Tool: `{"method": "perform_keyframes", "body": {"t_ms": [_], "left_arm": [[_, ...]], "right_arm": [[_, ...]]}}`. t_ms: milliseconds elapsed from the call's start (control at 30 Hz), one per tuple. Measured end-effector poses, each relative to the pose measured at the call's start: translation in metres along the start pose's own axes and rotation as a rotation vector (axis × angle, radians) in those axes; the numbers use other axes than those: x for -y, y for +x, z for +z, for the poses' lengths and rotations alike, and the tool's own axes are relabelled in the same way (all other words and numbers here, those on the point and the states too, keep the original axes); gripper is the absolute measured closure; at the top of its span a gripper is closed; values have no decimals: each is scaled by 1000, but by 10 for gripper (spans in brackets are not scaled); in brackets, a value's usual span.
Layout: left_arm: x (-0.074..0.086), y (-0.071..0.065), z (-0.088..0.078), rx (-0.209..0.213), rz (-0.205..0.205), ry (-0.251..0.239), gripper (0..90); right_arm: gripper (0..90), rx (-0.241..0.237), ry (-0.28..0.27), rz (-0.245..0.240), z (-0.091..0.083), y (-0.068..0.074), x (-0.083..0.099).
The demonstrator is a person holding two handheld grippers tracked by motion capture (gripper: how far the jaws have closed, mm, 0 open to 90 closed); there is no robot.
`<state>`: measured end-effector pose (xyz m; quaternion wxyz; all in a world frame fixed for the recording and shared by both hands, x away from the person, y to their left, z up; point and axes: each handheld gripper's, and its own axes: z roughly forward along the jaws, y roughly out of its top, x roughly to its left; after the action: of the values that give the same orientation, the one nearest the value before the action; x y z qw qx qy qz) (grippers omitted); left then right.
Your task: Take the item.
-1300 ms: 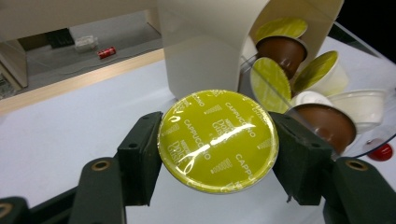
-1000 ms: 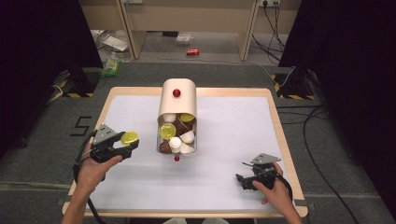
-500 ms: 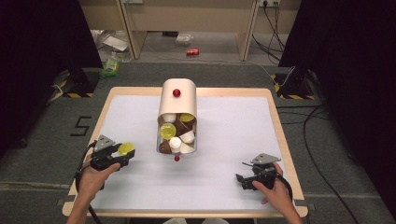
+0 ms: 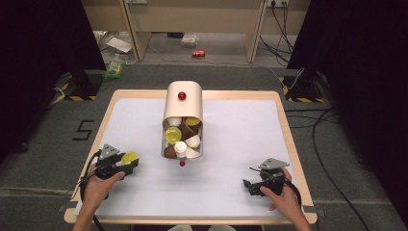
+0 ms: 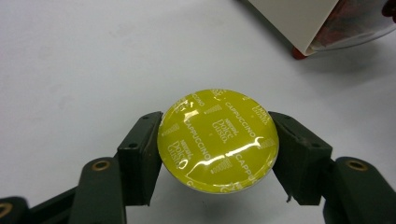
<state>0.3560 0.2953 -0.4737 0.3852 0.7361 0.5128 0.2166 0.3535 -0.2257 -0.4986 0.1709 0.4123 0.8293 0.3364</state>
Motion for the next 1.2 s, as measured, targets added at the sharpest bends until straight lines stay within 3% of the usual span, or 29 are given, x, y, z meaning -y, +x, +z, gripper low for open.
{"method": "perform_keyframes", "body": {"t_ms": [833, 1100, 1200], "left_arm": [[6, -3, 17, -8, 18, 16, 376], [9, -6, 15, -3, -2, 22, 189], [9, -7, 12, 4, -1, 19, 171]], "right_arm": [[3, 0, 0, 0, 0, 0, 0], [3, 0, 0, -1, 0, 0, 0], [3, 0, 0, -1, 0, 0, 0]]}}
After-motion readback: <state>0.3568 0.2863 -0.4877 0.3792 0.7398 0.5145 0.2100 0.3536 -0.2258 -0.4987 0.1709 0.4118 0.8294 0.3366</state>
